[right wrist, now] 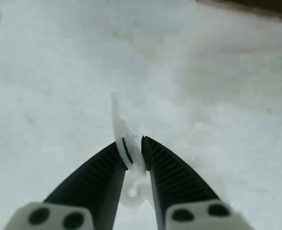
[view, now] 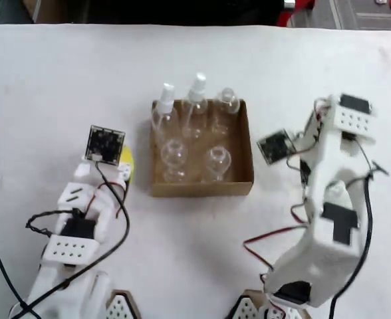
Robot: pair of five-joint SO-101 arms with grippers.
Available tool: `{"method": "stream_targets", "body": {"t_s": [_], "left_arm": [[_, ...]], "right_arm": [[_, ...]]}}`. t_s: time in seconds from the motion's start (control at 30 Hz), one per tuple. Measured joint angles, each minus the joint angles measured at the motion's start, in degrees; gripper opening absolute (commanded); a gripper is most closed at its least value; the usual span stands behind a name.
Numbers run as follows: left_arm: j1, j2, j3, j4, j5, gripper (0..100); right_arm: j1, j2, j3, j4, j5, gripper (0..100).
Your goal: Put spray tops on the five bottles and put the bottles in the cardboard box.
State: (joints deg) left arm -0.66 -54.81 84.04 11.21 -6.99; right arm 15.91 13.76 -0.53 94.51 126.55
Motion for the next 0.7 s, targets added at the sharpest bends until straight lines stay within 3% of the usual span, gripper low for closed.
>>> {"method": "stream_targets", "body": {"t_s": [0.27,0.43,0.5,0.7], "left_arm": [[0.0,0.0,0.0,0.0,0.0,9],[0.0,0.0,0.0,0.0,0.0,9],[0.0,0.0,0.0,0.0,0.0,9],[0.0,0.0,0.0,0.0,0.0,9]], "right_arm": [[5.5,-4.5,16.8,-7.3,0.4,2.0],[6.8,-4.5,17.7,-7.6,0.4,17.0],[6.8,-4.5,17.7,-7.6,-1.1,21.7],[3.7,-4.5,17.7,-7.6,-9.6,21.9]]}}
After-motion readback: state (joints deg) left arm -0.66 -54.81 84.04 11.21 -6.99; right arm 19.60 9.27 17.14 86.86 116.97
